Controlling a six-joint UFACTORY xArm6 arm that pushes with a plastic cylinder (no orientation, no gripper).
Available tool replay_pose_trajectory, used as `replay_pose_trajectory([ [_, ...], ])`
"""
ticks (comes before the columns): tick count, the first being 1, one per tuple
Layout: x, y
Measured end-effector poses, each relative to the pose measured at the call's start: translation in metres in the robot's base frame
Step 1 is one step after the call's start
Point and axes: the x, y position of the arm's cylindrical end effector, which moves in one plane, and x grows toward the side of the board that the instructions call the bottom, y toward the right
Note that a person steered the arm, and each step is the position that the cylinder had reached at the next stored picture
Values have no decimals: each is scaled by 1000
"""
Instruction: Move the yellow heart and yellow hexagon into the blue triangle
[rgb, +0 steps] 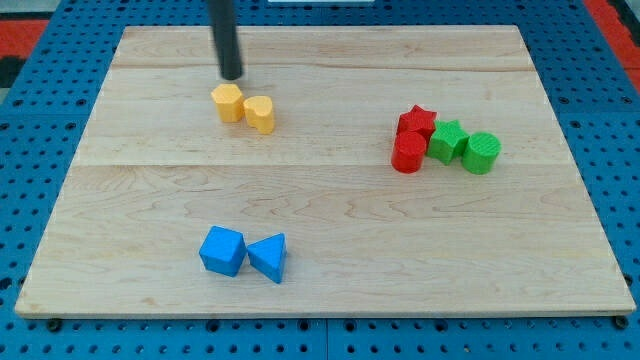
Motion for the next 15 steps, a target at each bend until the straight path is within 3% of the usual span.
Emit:
replay_pose_trajectory([
  [1,26,-29],
  [5,55,119],
  [8,138,101],
  [10,137,92],
  [12,127,139],
  [13,137,144],
  [15,201,107],
])
